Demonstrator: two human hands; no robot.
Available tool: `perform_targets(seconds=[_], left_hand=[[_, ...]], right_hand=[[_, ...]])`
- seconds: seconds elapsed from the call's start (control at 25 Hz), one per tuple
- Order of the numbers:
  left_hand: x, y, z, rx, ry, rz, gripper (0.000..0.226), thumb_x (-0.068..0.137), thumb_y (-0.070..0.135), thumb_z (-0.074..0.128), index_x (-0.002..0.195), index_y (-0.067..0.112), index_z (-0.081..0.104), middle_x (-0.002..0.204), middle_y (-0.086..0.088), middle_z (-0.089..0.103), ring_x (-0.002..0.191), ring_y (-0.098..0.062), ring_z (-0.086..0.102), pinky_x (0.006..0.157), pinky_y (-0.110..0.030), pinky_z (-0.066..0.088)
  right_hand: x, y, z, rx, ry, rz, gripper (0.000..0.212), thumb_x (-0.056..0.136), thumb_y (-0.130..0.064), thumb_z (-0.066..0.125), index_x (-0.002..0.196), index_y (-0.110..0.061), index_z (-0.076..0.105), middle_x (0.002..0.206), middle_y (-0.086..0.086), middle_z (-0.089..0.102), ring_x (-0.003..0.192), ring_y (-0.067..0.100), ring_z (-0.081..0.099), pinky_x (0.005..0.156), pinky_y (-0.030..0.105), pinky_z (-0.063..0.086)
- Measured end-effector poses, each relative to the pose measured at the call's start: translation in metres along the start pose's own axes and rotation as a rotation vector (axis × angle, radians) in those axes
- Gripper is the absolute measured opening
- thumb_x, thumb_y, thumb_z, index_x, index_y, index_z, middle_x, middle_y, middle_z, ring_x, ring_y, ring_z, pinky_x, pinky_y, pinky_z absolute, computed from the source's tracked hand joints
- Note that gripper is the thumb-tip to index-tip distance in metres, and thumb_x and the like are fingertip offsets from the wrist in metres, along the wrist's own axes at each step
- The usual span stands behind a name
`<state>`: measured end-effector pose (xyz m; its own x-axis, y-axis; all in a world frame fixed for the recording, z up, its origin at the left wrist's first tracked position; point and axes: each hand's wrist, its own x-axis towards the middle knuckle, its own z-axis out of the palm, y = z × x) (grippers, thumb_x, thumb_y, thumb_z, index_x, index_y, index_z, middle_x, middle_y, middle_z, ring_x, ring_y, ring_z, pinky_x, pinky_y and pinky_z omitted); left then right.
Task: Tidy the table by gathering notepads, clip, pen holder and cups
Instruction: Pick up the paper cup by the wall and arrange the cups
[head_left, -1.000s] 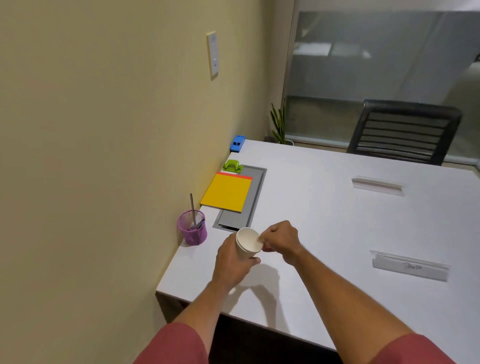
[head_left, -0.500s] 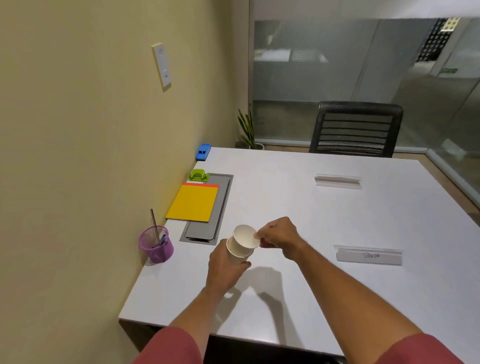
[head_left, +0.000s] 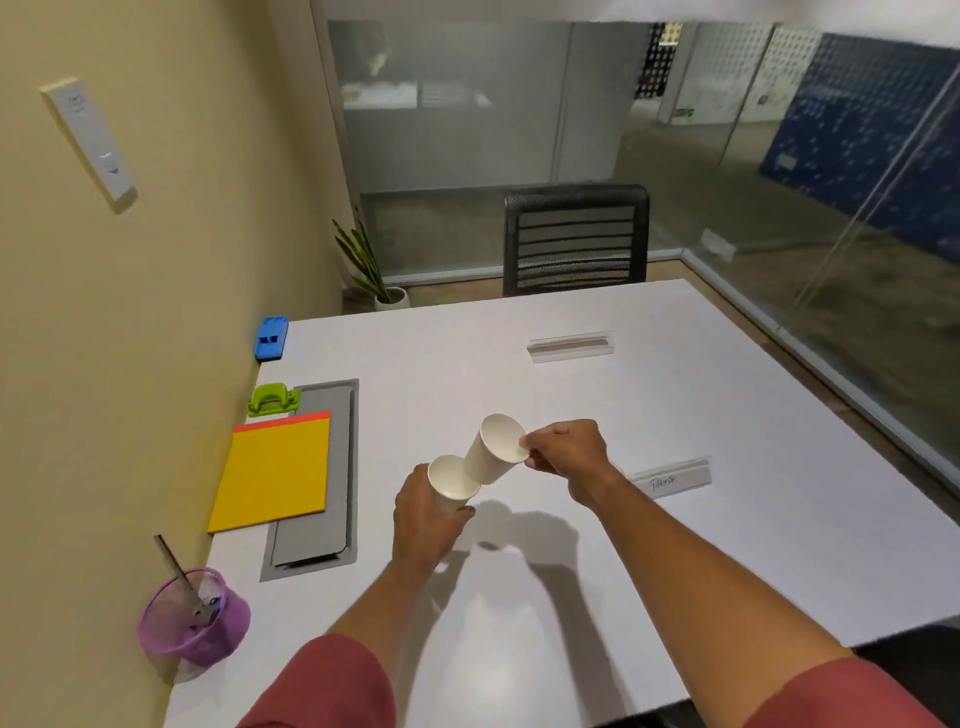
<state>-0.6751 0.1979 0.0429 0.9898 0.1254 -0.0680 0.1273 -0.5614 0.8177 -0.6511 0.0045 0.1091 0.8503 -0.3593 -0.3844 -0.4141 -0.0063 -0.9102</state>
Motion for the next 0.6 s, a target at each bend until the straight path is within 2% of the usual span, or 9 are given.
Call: perform_targets(seconds=[0.32, 0.48, 0.6], left_hand=[[0.029, 0.02, 0.053, -0.028, -0.224, 0.115, 0.059, 0.062, 0.015, 0.085, 0.112, 0.009, 0.055, 0.109, -0.006, 0.062, 0.105, -0.029, 0.057, 0.086, -0.042, 0.049], [0.031, 0.03, 0.075, -0.034, -0.292, 0.151, 0.056, 0.061, 0.013, 0.085, 0.108, 0.008, 0.055, 0.105, -0.006, 0.062, 0.102, -0.029, 0.058, 0.081, -0.036, 0.047], [0.034, 0.04, 0.09, -0.045, -0.346, 0.186, 0.054, 0.062, 0.012, 0.083, 0.108, 0.008, 0.056, 0.105, -0.005, 0.063, 0.102, -0.028, 0.058, 0.082, -0.037, 0.048]], right_hand=[[0.008, 0.031, -0.066, 0.128, 0.378, 0.078, 0.005, 0.072, 0.0, 0.078, 0.07, 0.0, 0.073, 0.074, 0.011, 0.072, 0.052, 0.016, 0.068, 0.054, 0.02, 0.056], [0.01, 0.042, -0.106, 0.149, 0.583, 0.113, 0.009, 0.071, -0.001, 0.08, 0.07, -0.005, 0.072, 0.075, 0.01, 0.072, 0.058, 0.018, 0.07, 0.065, 0.028, 0.062], [0.014, 0.048, -0.132, 0.169, 0.705, 0.145, 0.01, 0.07, -0.001, 0.079, 0.066, -0.007, 0.072, 0.068, 0.008, 0.071, 0.056, 0.019, 0.071, 0.069, 0.03, 0.062]])
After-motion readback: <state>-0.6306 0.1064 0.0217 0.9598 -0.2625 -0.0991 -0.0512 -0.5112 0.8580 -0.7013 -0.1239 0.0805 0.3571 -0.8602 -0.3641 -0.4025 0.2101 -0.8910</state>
